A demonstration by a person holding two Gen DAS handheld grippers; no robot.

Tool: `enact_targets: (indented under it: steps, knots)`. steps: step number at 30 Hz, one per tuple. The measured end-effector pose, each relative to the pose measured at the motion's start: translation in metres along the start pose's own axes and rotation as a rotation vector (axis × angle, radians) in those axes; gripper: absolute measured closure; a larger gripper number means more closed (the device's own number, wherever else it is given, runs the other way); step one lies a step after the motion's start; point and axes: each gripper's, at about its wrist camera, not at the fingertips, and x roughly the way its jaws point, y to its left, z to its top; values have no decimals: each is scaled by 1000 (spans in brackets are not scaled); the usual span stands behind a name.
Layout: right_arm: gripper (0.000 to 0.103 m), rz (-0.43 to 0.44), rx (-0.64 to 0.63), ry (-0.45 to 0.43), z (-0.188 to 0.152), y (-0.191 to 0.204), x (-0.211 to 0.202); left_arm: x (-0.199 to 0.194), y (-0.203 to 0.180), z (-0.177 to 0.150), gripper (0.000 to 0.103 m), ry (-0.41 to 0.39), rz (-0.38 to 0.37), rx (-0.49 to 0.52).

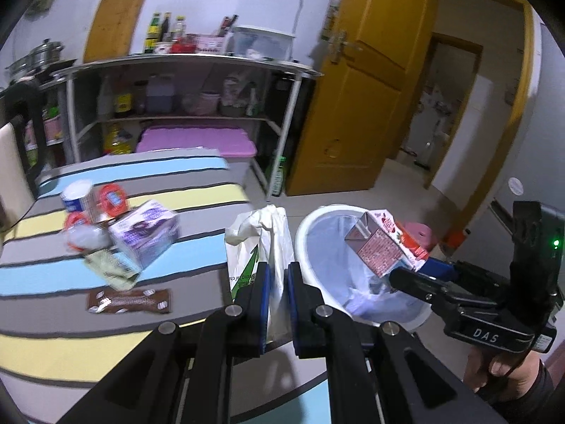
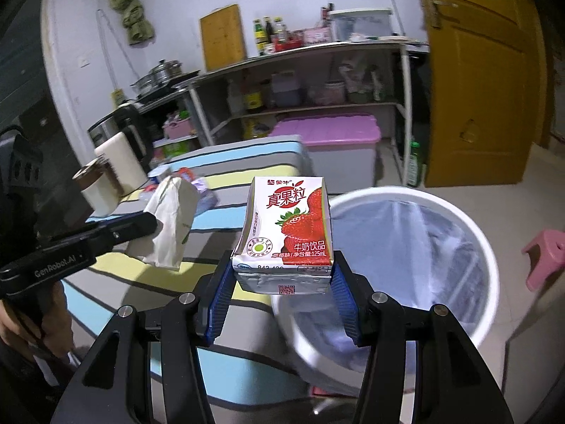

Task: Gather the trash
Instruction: 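Carry the carton and bag over the trash bin and open both tools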

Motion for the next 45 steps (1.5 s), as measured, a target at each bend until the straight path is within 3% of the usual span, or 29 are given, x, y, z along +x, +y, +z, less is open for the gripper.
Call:
enact_targets:
  steps: [12, 27, 35, 45]
  knots:
    - [50, -90, 90, 16, -12, -52, -10, 44, -46, 10, 93, 46, -117, 60]
    - [49, -138, 143, 66, -25, -86, -4, 102, -79, 7, 89, 148, -218, 91]
    - [49, -161, 157, 94, -29, -93, 4, 121, -77, 8, 88, 194, -198, 71]
    - [49, -154, 153, 56, -24, -88, -8, 96, -65, 5, 88, 158, -187, 41]
